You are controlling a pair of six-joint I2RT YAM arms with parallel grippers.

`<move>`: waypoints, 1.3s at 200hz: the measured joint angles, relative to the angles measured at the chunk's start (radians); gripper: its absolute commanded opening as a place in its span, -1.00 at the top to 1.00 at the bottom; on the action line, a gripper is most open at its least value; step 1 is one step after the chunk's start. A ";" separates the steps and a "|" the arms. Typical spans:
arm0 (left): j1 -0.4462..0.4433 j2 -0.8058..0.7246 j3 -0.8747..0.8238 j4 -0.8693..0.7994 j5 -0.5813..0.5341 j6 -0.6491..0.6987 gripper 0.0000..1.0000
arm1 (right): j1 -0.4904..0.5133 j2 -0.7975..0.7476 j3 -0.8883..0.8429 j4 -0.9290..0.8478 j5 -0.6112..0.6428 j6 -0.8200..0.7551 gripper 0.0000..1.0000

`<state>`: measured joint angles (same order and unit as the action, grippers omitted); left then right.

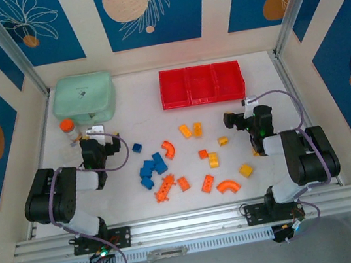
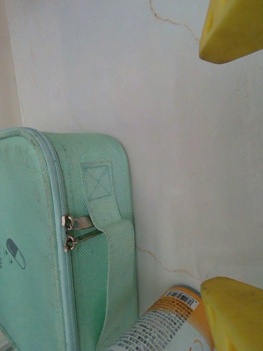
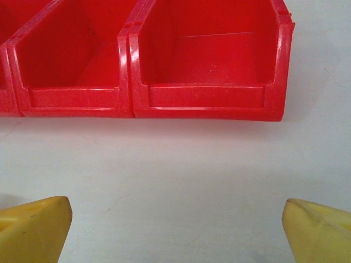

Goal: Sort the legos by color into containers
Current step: Pick up the lego from the center of the table.

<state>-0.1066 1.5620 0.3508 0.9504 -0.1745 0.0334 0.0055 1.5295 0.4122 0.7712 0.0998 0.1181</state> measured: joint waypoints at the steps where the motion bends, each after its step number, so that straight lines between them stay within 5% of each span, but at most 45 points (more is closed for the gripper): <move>1: 0.000 0.000 0.000 0.000 0.000 0.000 -0.99 | 0.000 0.000 0.000 0.000 0.000 0.000 -0.98; 175: 0.000 -0.043 -0.022 0.007 -0.001 0.001 -0.99 | 0.015 -0.052 0.000 -0.013 0.002 -0.023 -0.98; 214: 0.000 -0.200 -0.030 -0.074 -0.008 -0.002 -0.99 | 0.014 -0.155 0.028 -0.145 0.012 -0.013 -0.98; 260: 0.002 -0.498 0.016 -0.370 -0.012 -0.124 -0.99 | -0.041 -0.320 0.094 -0.373 0.008 0.104 -0.98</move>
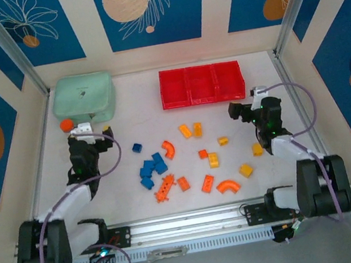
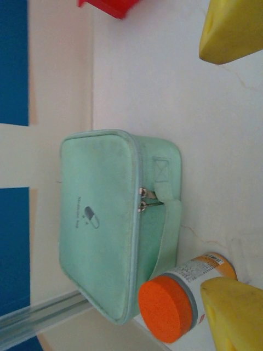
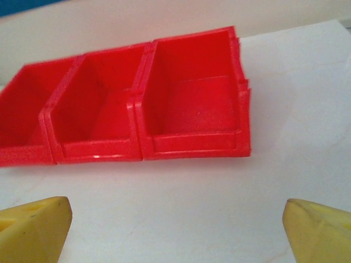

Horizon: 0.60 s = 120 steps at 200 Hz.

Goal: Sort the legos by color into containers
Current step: Pick up the lego from the center of the table.

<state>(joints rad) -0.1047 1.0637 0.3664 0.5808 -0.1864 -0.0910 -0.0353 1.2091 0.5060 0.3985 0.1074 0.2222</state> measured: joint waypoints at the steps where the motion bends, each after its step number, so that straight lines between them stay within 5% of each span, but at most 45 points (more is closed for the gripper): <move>1: 0.000 -0.004 0.002 -0.005 0.000 -0.003 -0.99 | -0.001 -0.003 0.002 -0.005 -0.001 0.003 -0.98; 54: 0.004 -0.153 0.010 -0.159 0.077 -0.257 -0.99 | -0.087 -0.119 0.089 -0.329 -0.038 0.316 -0.98; 120: 0.006 -0.254 0.001 -0.391 0.135 -0.452 -0.99 | -0.050 -0.119 0.089 -0.501 -0.142 0.389 -0.98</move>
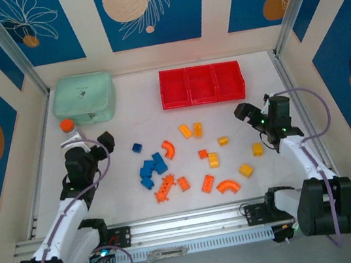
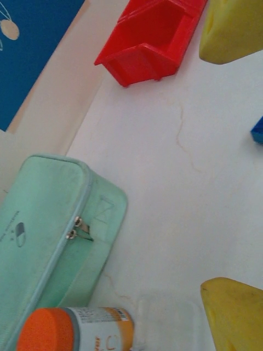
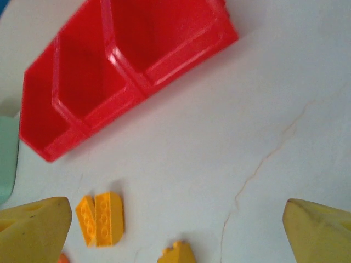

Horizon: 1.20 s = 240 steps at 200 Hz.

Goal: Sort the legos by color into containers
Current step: Pick up the lego from the center of the table.

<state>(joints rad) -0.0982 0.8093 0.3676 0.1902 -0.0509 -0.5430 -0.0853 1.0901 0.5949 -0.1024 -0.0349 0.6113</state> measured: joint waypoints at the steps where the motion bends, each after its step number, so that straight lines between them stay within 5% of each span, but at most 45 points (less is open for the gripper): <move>1: 0.000 -0.002 0.002 -0.008 0.002 -0.002 -0.99 | 0.003 0.000 0.000 -0.002 0.000 0.000 -0.98; 81: -0.059 -0.054 0.109 -0.279 0.124 -0.055 -0.99 | 0.201 0.000 0.132 -0.220 0.018 -0.017 -0.98; 188: -0.526 0.003 0.146 -0.372 0.005 -0.119 -0.99 | 0.519 0.095 0.254 -0.506 0.115 -0.069 -0.98; 240: -0.648 0.170 0.169 -0.302 -0.072 -0.141 -0.99 | 0.620 0.284 0.311 -0.530 0.202 -0.065 -0.89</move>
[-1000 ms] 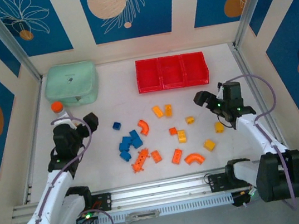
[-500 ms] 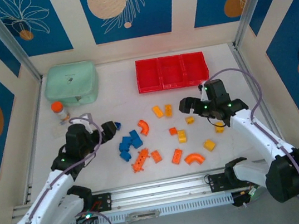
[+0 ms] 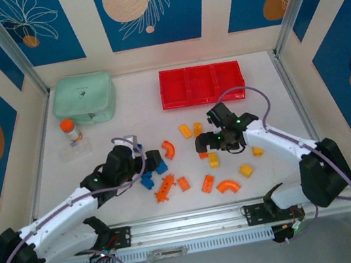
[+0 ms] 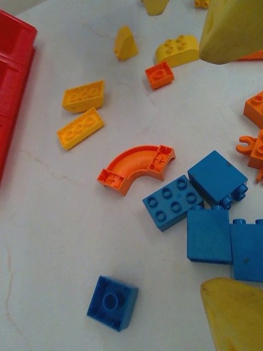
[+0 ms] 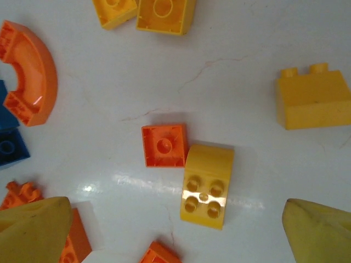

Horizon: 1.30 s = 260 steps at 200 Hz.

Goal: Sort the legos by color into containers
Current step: Pick up the lego from the center of the table.

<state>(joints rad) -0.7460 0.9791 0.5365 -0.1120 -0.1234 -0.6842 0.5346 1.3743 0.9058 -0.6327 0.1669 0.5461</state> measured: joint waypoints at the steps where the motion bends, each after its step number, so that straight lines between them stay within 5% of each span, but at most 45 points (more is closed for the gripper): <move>1: -0.001 0.003 0.001 0.001 -0.001 0.000 -0.99 | 0.001 0.004 0.002 0.000 0.000 0.000 -0.89; 115: -0.027 0.160 0.077 0.079 -0.062 -0.026 -0.99 | -0.001 0.472 0.354 0.051 0.170 -0.024 -0.40; 260: -0.027 0.199 0.127 0.046 -0.061 -0.026 -0.99 | -0.030 0.606 0.448 0.062 0.201 -0.058 0.36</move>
<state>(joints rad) -0.7731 1.1778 0.6640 -0.0658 -0.1844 -0.7101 0.5045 1.9804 1.3540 -0.5709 0.3683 0.4881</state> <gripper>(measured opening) 0.994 0.347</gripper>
